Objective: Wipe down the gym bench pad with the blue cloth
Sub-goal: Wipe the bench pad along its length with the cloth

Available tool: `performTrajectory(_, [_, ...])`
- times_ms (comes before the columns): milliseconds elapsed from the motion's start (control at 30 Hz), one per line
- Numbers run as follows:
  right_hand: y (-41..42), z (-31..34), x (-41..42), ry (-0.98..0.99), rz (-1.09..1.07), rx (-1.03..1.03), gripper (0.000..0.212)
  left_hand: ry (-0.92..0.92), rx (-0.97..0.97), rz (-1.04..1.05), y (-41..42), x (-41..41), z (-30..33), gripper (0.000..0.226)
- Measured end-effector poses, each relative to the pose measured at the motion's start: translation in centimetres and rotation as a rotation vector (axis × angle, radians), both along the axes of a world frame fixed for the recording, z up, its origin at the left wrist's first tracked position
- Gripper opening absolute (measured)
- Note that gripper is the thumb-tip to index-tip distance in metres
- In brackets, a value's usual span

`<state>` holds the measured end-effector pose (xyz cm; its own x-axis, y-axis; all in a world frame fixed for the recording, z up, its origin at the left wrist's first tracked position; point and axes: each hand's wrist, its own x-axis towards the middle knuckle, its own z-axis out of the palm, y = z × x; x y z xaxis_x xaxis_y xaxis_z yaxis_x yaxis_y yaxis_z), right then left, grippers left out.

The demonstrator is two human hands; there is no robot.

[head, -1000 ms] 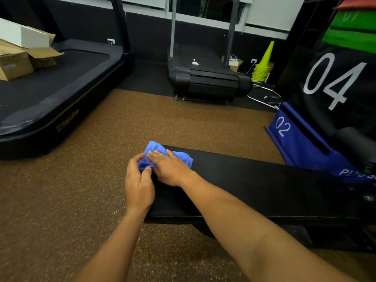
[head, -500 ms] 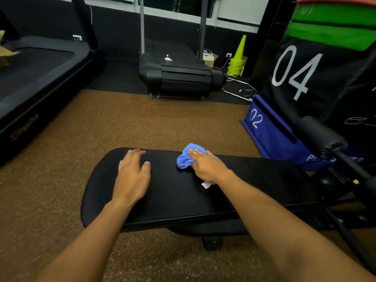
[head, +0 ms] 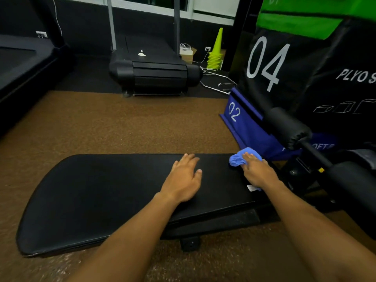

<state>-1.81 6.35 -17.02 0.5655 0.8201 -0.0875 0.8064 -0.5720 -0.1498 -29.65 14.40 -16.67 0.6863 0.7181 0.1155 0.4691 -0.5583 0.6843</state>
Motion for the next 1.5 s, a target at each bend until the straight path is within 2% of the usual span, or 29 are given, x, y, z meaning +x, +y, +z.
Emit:
performTrajectory(100, [0.0, -0.3, 1.4, 0.007, -0.16, 0.041, 0.05, 0.041, -0.025, -0.049, -0.9, 2.0, -0.5, 0.054])
performTrajectory(233, [2.9, -0.6, -2.0, -0.048, -0.173, 0.077, 0.045, 0.011, -0.06, -0.04, -1.8, 3.3, -1.0, 0.056])
performTrajectory(333, [4.8, -0.8, -6.7, -0.043, 0.047, 0.106, 0.044, -0.041, -0.045, -0.028, -1.9, 3.8, -1.2, 0.057])
performTrajectory(400, [5.5, -1.1, -10.8, 0.056, 0.216, 0.056, 0.044, -0.112, -0.017, 0.035, -1.8, 3.7, -1.2, 0.06])
performTrajectory(467, [6.3, -1.3, -13.1, 0.139, 0.386, 0.114, 0.048, -0.183, -0.012, 0.149, -1.6, 3.4, -1.1, 0.061])
performTrajectory(533, [6.5, -1.8, -13.6, 0.089, 0.571, 0.097, 0.052, -0.197, -0.015, 0.204, -1.3, 3.1, -0.9, 0.058])
performTrajectory(667, [4.8, -0.6, -11.1, 0.11, 0.699, 0.142, 0.057, -0.161, -0.033, 0.141, -1.3, 3.6, -0.7, 0.05])
performTrajectory(767, [3.1, -1.3, -7.8, 0.09, 0.606, 0.167, 0.053, -0.109, -0.016, 0.098, -1.5, 4.9, -0.7, 0.048])
performTrajectory(1000, [-3.1, -2.0, 3.7, 0.047, 0.109, 0.145, 0.053, 0.21, 0.089, -0.004, -2.0, 6.6, -1.4, 0.057])
performTrajectory(1167, [-3.6, -2.3, 3.3, 0.036, -0.096, 0.134, 0.054, 0.348, 0.137, -0.074, -1.8, 5.5, -1.7, 0.064])
performTrajectory(1333, [-3.6, -2.1, -2.1, 0.036, -0.062, 0.099, 0.057, 0.391, 0.113, -0.078, -1.8, 5.5, -1.6, 0.066])
performTrajectory(1500, [-6.0, -2.4, -9.4, 0.046, 0.212, 0.152, 0.057, 0.414, 0.097, -0.098, -1.3, 5.7, -0.8, 0.066])
